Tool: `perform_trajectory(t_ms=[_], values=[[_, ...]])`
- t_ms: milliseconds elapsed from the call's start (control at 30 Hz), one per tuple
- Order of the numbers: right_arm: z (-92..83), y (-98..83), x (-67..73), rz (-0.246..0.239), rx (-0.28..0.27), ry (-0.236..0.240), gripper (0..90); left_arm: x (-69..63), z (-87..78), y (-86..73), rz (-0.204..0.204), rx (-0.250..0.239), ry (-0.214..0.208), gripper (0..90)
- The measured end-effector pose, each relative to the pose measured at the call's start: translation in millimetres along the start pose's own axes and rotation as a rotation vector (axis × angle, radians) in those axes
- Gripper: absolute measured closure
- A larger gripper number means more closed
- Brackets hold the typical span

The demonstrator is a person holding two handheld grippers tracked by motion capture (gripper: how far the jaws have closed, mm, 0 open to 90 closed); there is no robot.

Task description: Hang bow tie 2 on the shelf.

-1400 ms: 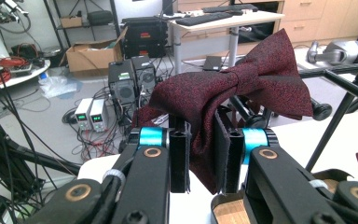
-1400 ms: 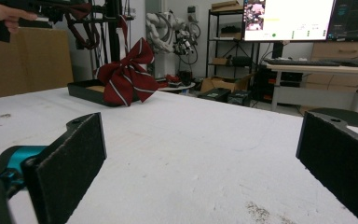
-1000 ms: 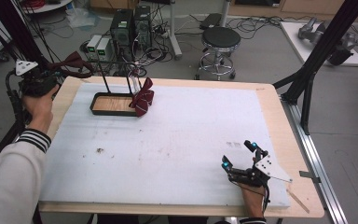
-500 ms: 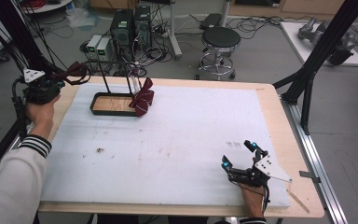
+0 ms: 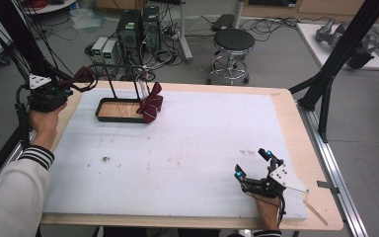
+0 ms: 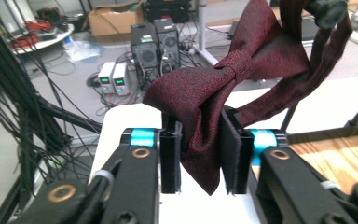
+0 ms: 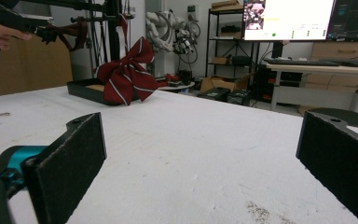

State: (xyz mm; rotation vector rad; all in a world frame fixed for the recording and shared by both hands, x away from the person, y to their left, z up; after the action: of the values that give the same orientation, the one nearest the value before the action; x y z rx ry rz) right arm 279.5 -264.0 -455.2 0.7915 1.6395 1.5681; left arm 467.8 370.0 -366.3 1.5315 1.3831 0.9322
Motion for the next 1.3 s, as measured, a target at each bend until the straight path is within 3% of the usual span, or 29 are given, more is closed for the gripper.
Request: perform_trajectory(t_ms=[200, 400, 500, 600, 700, 1000, 1200, 1300], values=[[0.1, 0.1, -0.1, -0.005, -0.002, 0.0, 0.5, 0.2, -0.2, -1.3, 0.006, 0.006, -0.028, 57.0], [0.3, 0.0, -0.2, -0.01, -0.003, 0.0, 0.5, 0.7, 0.4, -2.9, 0.001, 0.016, -0.071, 25.8], [0.2, 0.0, 0.2, -0.006, -0.001, 0.0, 0.5, -1.1, -1.9, -3.0, 0.017, 0.002, -0.092, 19.3], [-0.1, -0.1, 0.6, -0.005, -0.001, 0.0, 0.5, -2.7, -2.5, -2.7, 0.037, -0.008, -0.119, 18.6], [-0.2, 0.0, 0.1, -0.002, -0.003, -0.003, 0.5, -4.8, -1.0, -5.8, 0.053, 0.021, -0.141, 17.4], [0.1, 0.0, 0.0, -0.004, -0.003, 0.004, 0.5, -2.8, -6.6, -21.1, 0.066, 0.03, -0.144, 15.7], [0.0, 0.0, 0.8, -0.003, -0.001, 0.005, 0.5, -4.1, -17.5, -29.0, 0.072, 0.007, -0.187, 13.4], [-0.2, 0.0, 0.6, -0.004, 0.0, 0.005, 0.5, -8.2, -25.7, -30.0, 0.083, -0.03, -0.212, 13.4]])
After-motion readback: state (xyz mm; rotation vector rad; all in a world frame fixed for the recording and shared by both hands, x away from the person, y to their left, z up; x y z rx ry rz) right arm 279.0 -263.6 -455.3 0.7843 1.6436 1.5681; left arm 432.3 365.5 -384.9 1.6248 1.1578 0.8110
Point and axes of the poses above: each handheld gripper's, and its own axes: z roughly forward along the jaws, y roughly out of its top, x roughly to its left, the point moved 3 cm from there along z, roughly forward along the jaws, and after that the axes turned 5 degrees about -z, right-handed, at the moved point
